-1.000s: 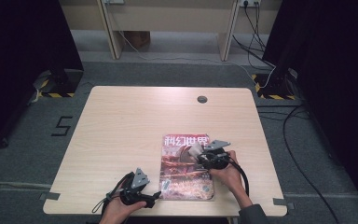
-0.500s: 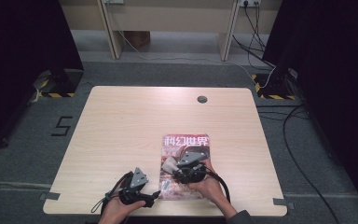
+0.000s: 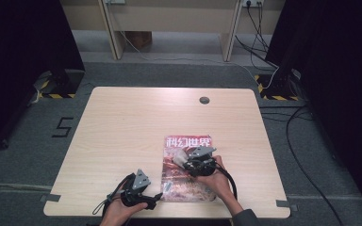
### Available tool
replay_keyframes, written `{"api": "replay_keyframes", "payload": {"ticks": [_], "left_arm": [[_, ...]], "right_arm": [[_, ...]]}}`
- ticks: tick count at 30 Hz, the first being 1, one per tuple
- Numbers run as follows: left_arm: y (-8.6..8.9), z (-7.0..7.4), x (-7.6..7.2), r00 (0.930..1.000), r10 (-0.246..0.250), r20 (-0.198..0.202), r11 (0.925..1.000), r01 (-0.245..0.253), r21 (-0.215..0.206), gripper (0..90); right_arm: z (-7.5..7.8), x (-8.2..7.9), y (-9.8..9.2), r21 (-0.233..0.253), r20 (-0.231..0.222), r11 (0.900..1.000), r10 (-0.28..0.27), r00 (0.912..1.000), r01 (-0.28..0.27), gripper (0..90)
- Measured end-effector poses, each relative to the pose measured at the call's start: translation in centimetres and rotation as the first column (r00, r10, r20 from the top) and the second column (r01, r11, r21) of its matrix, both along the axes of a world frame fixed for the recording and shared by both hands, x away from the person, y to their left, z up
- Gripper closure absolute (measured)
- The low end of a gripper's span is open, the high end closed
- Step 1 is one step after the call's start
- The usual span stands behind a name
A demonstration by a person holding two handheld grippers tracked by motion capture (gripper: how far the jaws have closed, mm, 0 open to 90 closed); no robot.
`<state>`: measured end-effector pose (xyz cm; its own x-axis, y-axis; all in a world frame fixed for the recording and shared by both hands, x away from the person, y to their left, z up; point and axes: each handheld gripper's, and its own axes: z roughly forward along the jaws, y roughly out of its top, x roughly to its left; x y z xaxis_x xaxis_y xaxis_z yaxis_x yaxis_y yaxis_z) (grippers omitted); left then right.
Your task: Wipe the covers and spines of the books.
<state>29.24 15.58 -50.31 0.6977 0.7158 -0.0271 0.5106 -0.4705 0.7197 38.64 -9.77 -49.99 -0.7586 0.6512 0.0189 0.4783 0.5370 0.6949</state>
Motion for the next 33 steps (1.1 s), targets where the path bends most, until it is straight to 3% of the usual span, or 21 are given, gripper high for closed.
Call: {"api": "replay_keyframes", "payload": {"ticks": [3, 10, 11, 13, 17, 19, 24, 27, 30, 33], "left_arm": [[-0.1, 0.0, 0.0, 1.0000, -0.004, 0.002, 1.0000, 0.004, -0.001, 18.1], [0.0, 0.0, 0.1, 1.0000, 0.001, 0.000, 1.0000, -0.001, -0.005, 18.1], [0.1, 0.0, 0.0, 1.0000, 0.003, -0.003, 1.0000, -0.003, -0.003, 18.1], [0.1, 0.1, 0.0, 1.0000, 0.001, -0.001, 1.0000, -0.001, -0.008, 18.1], [0.1, 0.1, -0.1, 1.0000, 0.000, -0.004, 1.0000, 0.000, -0.004, 18.1], [0.1, 0.1, 0.0, 1.0000, 0.000, -0.001, 1.0000, 0.000, -0.009, 18.1], [0.1, 0.1, 0.0, 1.0000, 0.001, -0.004, 1.0000, -0.001, -0.007, 18.1], [0.1, 0.0, 0.0, 1.0000, -0.004, -0.006, 1.0000, 0.004, -0.003, 18.0], [0.0, 0.1, -0.1, 0.9999, -0.007, -0.007, 1.0000, 0.007, -0.005, 18.0], [0.0, 0.0, 0.0, 0.9999, -0.006, -0.008, 1.0000, 0.006, -0.001, 18.0]], "right_arm": [[0.0, -0.2, 0.5, -0.028, 0.018, 1.000, 0.010, 0.9998, -0.010, 66.3], [0.0, -1.5, 2.8, -0.018, 0.002, 0.997, 0.073, 0.9973, -0.073, 65.7], [0.0, -1.7, 3.1, -0.020, 0.017, 0.995, 0.097, 0.9951, -0.097, 65.7], [-0.1, -2.3, 3.9, -0.008, 0.005, 0.991, 0.135, 0.9908, -0.135, 65.7], [-0.1, -3.0, 4.8, -0.012, 0.008, 0.985, 0.174, 0.9847, -0.174, 65.8], [-0.1, -3.1, 4.8, -0.012, 0.014, 0.984, 0.179, 0.9838, -0.179, 65.8], [0.0, -2.9, 4.7, 0.030, -0.026, 0.985, 0.169, 0.9853, -0.168, 66.7], [0.5, -2.8, 4.6, 0.055, -0.011, 0.983, 0.174, 0.9847, -0.173, 68.4], [0.9, -2.7, 4.8, 0.037, 0.016, 0.985, 0.170, 0.9853, -0.170, 70.2], [0.3, -2.2, 4.9, 0.025, -0.007, 0.987, 0.160, 0.9872, -0.159, 71.6]]}}
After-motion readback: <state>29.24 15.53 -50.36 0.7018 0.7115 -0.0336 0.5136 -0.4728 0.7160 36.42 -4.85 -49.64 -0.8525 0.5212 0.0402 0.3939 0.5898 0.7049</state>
